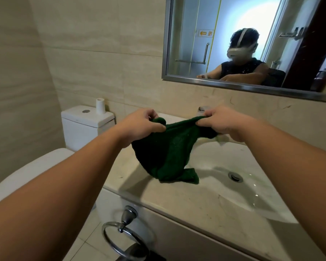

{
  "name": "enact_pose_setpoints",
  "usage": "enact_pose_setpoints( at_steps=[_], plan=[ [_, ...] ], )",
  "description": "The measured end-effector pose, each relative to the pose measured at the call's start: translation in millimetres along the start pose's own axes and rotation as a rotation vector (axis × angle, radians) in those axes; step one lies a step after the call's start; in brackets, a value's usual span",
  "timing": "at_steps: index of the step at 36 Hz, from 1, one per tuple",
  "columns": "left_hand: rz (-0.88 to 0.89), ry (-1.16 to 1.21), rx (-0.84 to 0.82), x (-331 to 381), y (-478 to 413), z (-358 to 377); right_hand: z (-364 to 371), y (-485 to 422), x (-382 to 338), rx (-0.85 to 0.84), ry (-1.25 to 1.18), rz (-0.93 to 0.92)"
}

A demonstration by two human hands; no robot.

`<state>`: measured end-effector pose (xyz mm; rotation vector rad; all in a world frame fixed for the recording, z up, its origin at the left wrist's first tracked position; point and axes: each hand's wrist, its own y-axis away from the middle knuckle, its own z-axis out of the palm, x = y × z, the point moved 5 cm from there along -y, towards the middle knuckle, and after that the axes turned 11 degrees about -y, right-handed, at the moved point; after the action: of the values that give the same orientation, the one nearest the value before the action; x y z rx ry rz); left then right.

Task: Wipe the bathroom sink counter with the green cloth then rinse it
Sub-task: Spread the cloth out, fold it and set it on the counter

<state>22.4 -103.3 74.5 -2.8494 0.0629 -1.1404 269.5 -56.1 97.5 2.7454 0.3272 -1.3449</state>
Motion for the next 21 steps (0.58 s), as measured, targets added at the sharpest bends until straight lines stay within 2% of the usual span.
enact_pose_setpoints(
  at_steps=[5, 10, 12, 14, 17, 19, 21],
  plan=[
    [-0.024, -0.007, 0.044, -12, -1, -5, 13, -3, 15, 0.014, -0.385, 0.06],
    [-0.033, -0.049, 0.05, -22, -1, -7, 14, 7, 14, -0.065, -0.456, 0.075],
    [0.008, -0.169, -0.021, -17, 2, 3, 20, 12, 15, -0.182, -0.368, 0.103],
    [0.041, -0.258, -0.171, -10, 7, 15, 28, 21, 12, -0.363, -0.304, 0.139],
    [0.041, -0.139, -0.465, -7, 15, 19, 34, 32, 7, -0.569, -0.331, 0.169],
    [0.032, -0.049, -0.561, -5, 15, 10, 31, 31, 6, -0.594, -0.344, 0.174],
    [0.031, -0.032, -0.471, -3, 5, -5, 24, 18, 7, -0.472, -0.269, 0.153]
  ],
)
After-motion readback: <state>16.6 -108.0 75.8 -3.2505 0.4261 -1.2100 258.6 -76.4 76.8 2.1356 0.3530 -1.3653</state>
